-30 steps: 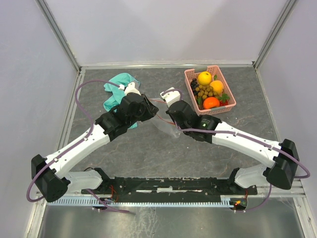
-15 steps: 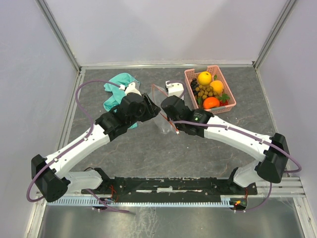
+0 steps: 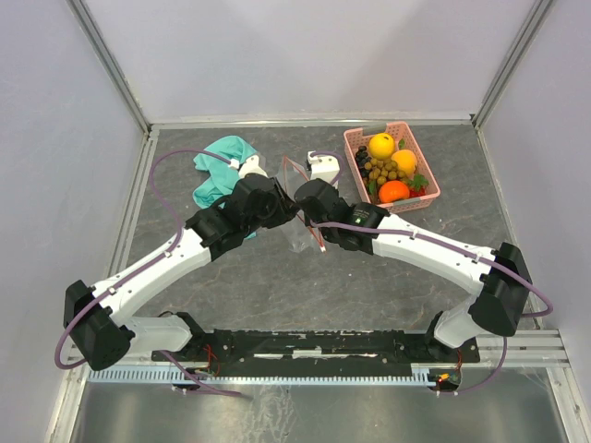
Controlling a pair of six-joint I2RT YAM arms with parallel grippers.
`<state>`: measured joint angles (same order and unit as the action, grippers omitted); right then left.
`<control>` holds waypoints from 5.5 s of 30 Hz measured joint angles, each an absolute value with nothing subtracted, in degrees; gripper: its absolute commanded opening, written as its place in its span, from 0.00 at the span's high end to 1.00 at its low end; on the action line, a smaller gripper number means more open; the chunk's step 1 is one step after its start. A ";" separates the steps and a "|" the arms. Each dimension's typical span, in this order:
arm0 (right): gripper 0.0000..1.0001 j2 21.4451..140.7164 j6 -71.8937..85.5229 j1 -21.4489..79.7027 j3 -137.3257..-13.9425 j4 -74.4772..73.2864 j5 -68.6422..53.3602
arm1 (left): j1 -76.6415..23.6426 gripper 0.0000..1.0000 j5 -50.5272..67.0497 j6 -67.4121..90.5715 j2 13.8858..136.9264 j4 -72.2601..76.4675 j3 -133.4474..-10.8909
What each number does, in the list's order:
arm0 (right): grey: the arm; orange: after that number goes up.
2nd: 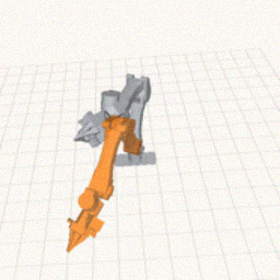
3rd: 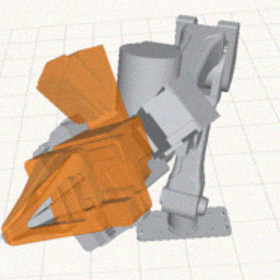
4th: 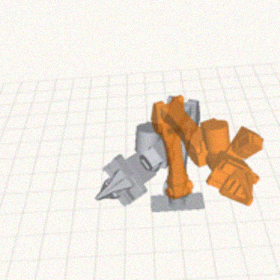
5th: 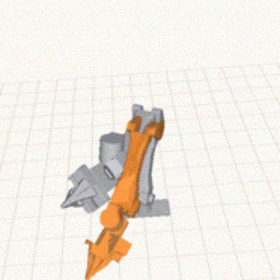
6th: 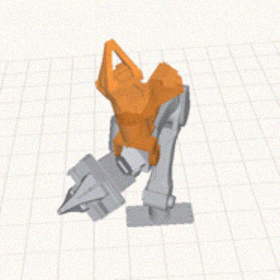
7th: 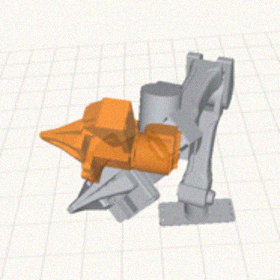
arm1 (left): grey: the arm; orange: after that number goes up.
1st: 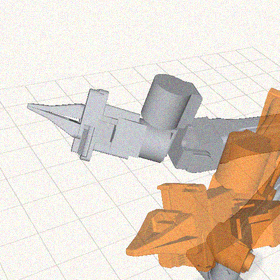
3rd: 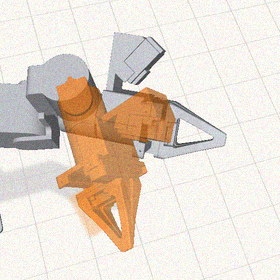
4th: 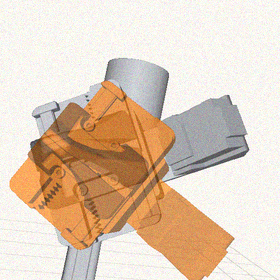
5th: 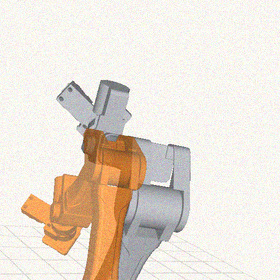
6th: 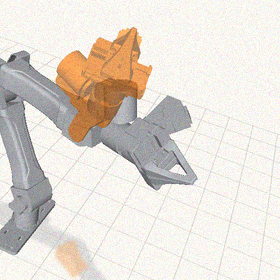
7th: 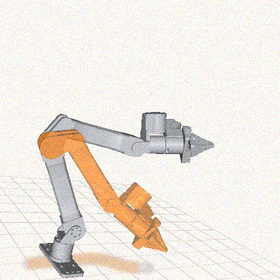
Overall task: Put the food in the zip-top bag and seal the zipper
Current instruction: Open the zipper of the food storage bag.
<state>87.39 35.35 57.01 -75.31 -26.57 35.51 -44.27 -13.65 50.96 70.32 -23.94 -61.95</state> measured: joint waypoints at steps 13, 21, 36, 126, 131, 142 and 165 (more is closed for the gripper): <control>0.99 87.15 35.18 54.72 -75.70 -28.69 36.05 | -44.45 0.97 -19.77 47.59 70.50 -33.78 -66.83; 0.99 85.78 35.81 50.54 -75.37 -30.72 34.74 | -44.45 0.97 -22.20 41.39 72.47 -45.08 -78.22; 0.45 85.76 35.62 50.30 -73.34 -27.77 22.90 | -44.45 0.97 -16.29 35.40 76.36 -50.48 -82.21; 0.93 92.60 45.10 49.78 -73.28 -26.94 20.73 | -49.56 0.93 -36.18 35.92 74.17 -44.29 -71.96; 0.79 92.73 43.81 48.97 -70.54 -23.59 18.94 | -49.56 0.96 -35.83 34.44 74.04 -45.15 -72.34; 0.47 91.37 39.05 48.62 -68.05 -16.82 12.32 | -49.47 0.97 -32.18 33.17 76.64 -45.50 -72.60; 0.01 71.77 23.18 35.24 -63.05 -20.60 6.04 | -48.05 0.97 -26.39 32.23 79.90 -43.64 -73.23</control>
